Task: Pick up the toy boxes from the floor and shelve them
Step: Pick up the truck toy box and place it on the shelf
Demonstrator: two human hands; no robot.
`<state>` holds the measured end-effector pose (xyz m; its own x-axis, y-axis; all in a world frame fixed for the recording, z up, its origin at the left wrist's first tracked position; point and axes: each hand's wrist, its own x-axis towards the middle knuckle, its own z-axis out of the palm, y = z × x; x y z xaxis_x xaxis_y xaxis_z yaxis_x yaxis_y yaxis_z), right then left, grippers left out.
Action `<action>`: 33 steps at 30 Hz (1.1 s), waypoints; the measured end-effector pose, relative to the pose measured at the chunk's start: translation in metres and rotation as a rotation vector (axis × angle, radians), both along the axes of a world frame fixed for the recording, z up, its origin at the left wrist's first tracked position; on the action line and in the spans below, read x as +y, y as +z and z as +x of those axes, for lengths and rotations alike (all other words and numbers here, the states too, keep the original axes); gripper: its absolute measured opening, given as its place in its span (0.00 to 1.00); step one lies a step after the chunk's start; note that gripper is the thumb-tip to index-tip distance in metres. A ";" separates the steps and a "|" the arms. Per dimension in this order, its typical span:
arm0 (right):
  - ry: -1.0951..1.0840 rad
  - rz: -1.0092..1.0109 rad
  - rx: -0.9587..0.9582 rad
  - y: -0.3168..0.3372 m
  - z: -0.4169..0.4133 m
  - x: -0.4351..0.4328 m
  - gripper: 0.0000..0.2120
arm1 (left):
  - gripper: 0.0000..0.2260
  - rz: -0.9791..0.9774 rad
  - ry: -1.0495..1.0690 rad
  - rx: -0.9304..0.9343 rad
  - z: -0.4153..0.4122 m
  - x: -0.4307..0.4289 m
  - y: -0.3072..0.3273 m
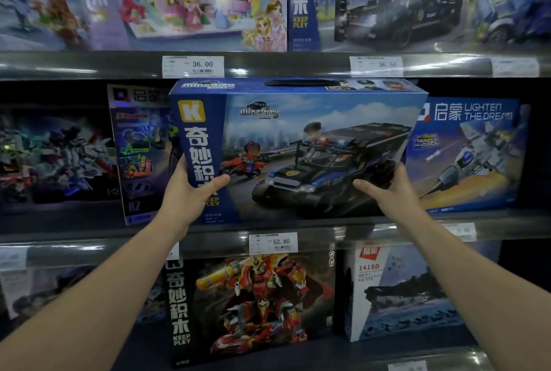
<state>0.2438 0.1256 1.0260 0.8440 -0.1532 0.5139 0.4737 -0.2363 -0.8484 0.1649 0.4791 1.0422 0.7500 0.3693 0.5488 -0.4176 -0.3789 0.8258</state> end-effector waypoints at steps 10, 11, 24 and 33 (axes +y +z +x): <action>-0.032 -0.065 0.067 0.006 0.012 -0.002 0.38 | 0.32 0.032 0.042 0.022 0.022 -0.004 0.000; -0.039 -0.075 0.071 0.006 0.014 -0.002 0.37 | 0.32 0.036 0.045 0.026 0.024 -0.004 0.000; -0.036 -0.112 0.110 0.015 0.028 0.005 0.45 | 0.32 0.030 0.086 0.098 0.045 -0.008 0.004; -0.093 -0.153 0.186 0.018 0.036 0.006 0.45 | 0.30 0.154 0.105 0.218 0.051 -0.010 0.007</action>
<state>0.2803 0.1318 1.0441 0.9121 -0.1674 0.3743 0.2830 -0.4037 -0.8700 0.2158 0.4694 1.0489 0.8184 0.3759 0.4347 -0.1886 -0.5390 0.8209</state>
